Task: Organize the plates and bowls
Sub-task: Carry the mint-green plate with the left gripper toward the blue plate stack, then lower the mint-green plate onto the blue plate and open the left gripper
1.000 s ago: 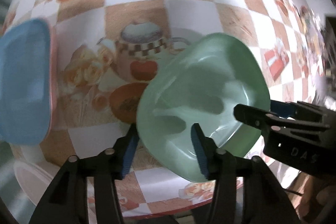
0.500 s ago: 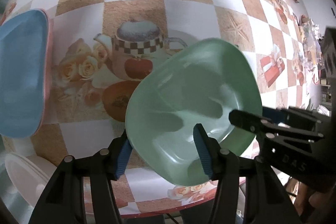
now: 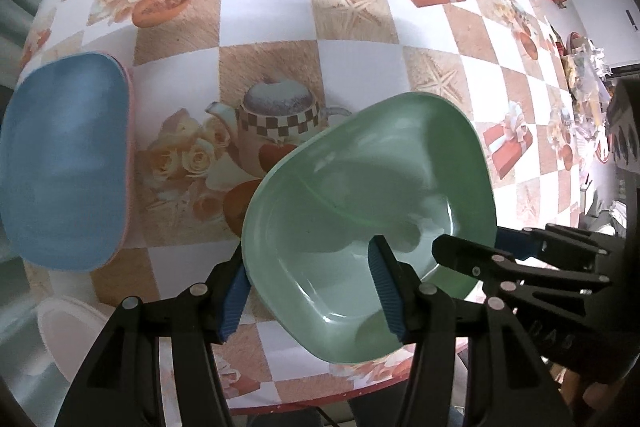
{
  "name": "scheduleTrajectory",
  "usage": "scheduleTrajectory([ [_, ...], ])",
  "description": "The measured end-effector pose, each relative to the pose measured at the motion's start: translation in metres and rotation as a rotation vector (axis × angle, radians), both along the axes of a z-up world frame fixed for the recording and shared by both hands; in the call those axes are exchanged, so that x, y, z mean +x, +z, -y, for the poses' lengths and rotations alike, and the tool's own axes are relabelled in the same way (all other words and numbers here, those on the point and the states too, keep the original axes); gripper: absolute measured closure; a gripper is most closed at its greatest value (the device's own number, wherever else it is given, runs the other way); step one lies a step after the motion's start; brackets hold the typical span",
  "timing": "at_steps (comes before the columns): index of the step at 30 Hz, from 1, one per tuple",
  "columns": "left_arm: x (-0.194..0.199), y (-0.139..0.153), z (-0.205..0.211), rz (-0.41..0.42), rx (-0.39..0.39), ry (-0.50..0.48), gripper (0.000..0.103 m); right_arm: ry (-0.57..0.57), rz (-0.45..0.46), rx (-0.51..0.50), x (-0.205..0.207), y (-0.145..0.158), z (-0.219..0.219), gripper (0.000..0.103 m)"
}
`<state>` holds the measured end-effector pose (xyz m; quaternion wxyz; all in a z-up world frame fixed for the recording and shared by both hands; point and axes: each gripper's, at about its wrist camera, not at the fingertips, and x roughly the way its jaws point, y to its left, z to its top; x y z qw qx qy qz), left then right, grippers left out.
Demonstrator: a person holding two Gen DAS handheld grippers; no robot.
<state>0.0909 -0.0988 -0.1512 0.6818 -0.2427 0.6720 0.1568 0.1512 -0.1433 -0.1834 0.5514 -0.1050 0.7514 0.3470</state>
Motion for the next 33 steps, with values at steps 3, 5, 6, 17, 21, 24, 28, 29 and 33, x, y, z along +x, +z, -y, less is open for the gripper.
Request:
scheduleTrajectory([
  [3,-0.006,0.014,-0.006,0.011,0.015,0.003,0.044,0.007,0.007,0.009,0.005,0.006,0.008,0.065],
  [5,-0.006,0.018,-0.003,0.019,0.017,0.013,0.044,0.012,0.012,0.017,0.007,0.014,0.016,0.065],
  [6,-0.008,0.022,-0.005,0.025,0.019,0.019,0.044,0.015,0.013,0.022,0.005,0.018,0.018,0.065],
  [17,-0.036,0.055,-0.039,0.080,0.075,0.067,0.044,0.069,0.040,0.072,0.000,0.061,0.009,0.065],
  [21,-0.049,0.066,-0.059,0.093,0.099,0.104,0.044,0.092,0.043,0.094,-0.009,0.074,-0.002,0.065],
  [24,-0.058,0.072,-0.073,0.097,0.119,0.124,0.044,0.112,0.041,0.110,-0.018,0.081,-0.017,0.065],
  [28,-0.073,0.082,-0.096,0.101,0.135,0.157,0.044,0.126,0.024,0.129,-0.032,0.089,-0.039,0.065],
  [29,-0.077,0.084,-0.103,0.100,0.142,0.168,0.044,0.130,0.021,0.132,-0.035,0.089,-0.044,0.065],
  [33,-0.088,0.090,-0.126,0.100,0.168,0.188,0.044,0.137,0.002,0.146,-0.047,0.091,-0.065,0.065],
])
